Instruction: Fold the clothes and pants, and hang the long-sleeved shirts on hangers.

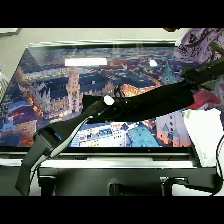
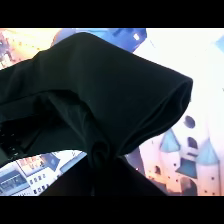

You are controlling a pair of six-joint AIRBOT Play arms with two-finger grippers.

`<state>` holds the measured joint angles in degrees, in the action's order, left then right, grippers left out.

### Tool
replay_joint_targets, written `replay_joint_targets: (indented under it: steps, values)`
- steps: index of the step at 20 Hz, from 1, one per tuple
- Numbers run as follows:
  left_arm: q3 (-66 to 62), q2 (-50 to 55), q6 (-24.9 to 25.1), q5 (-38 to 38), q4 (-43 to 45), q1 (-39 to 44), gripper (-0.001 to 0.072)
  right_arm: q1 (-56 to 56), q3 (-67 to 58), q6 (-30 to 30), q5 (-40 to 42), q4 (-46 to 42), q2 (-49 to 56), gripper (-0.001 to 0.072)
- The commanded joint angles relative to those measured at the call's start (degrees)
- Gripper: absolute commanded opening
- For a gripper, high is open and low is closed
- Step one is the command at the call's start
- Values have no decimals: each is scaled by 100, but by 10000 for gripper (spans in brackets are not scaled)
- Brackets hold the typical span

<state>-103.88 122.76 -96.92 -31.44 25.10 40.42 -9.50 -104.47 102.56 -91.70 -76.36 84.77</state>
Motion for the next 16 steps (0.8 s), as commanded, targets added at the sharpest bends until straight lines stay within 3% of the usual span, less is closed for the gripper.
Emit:
replay_joint_targets:
  steps: [1, 4, 7, 11, 16]
  values:
    - [-7, 142, -2, 334, -356, 114, 15, 11, -22, -9, -35, 15, -48, 30]
    - [-7, 120, 0, 48, -415, -24, 15, 11, -22, -109, -35, 76, -48, 30]
    - [-7, -205, 350, -822, -208, -581, 14, 13, -22, -142, 57, 177, -48, 30]
    - [-7, -1172, 142, -2321, 1309, -1768, 14, 313, -22, 133, 446, 566, -22, 29]
    - [-7, -2691, -22, -3967, 3040, -3331, 14, 1843, -22, 892, 1309, 568, 223, 29]
